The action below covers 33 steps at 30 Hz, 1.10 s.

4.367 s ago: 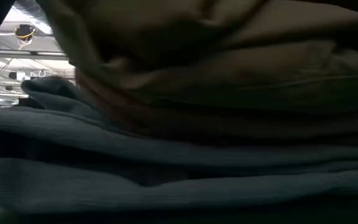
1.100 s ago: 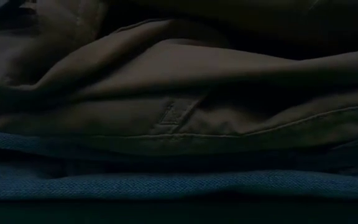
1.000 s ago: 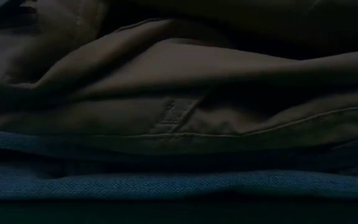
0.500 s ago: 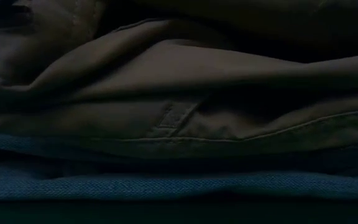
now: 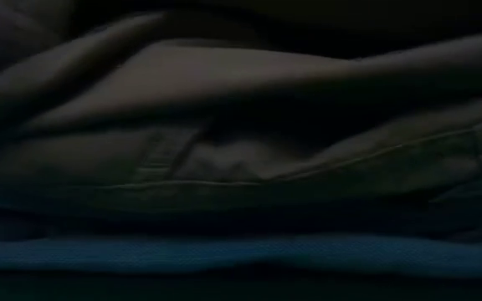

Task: Fold Laundry from Bin
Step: Put the folded clothes into the red laundry bin

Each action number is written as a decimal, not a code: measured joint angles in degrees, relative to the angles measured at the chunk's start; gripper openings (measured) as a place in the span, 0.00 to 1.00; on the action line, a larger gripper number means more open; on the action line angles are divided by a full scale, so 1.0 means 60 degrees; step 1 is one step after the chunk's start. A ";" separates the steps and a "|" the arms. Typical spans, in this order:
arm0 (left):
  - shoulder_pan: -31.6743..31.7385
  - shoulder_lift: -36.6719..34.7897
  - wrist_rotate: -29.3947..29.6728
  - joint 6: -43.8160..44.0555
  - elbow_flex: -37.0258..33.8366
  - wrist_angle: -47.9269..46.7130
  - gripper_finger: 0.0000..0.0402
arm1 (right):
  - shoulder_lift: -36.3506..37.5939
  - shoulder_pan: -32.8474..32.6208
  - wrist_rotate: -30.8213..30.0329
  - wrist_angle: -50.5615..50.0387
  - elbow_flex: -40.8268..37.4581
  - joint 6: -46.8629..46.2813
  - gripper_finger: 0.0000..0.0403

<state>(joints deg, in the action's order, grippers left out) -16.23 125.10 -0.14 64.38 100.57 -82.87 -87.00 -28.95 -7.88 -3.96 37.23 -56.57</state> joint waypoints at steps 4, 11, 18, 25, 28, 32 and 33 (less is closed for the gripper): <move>0.0000 0.0000 0.0000 0.0007 0.0000 0.0030 0.13 | -0.0092 0.0000 0.0064 0.0185 0.0000 -0.0015 0.49; 0.0004 0.0000 -0.0001 0.0019 0.0000 0.0063 0.13 | -0.0106 0.0000 -0.0251 0.0182 0.0004 -0.0574 0.49; 0.0004 0.0000 -0.0172 0.0036 0.0000 0.0073 0.13 | -0.0794 0.0000 -0.0834 0.0248 0.0050 -0.1638 0.49; 0.0004 0.0000 -0.0153 0.0029 0.0000 0.0128 0.13 | -0.1478 0.0000 -0.0845 0.1092 0.0023 -0.1814 0.49; 0.0000 0.0000 -0.0151 0.0025 -0.0004 0.0126 0.13 | -0.1511 0.0007 -0.0864 0.1815 0.0011 -0.1782 0.49; -0.0004 0.0000 -0.0149 0.0022 -0.0004 0.0127 0.13 | -0.1535 0.0007 -0.0844 0.2399 0.0007 -0.1764 0.49; -0.0004 0.0000 -0.0149 0.0022 -0.0004 0.0131 0.13 | -0.1535 0.0007 -0.0842 0.2425 0.0007 -0.1761 0.49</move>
<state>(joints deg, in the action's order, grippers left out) -16.25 125.10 -1.03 64.51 100.55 -82.08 -96.20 -28.91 -12.93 10.59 37.28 -67.13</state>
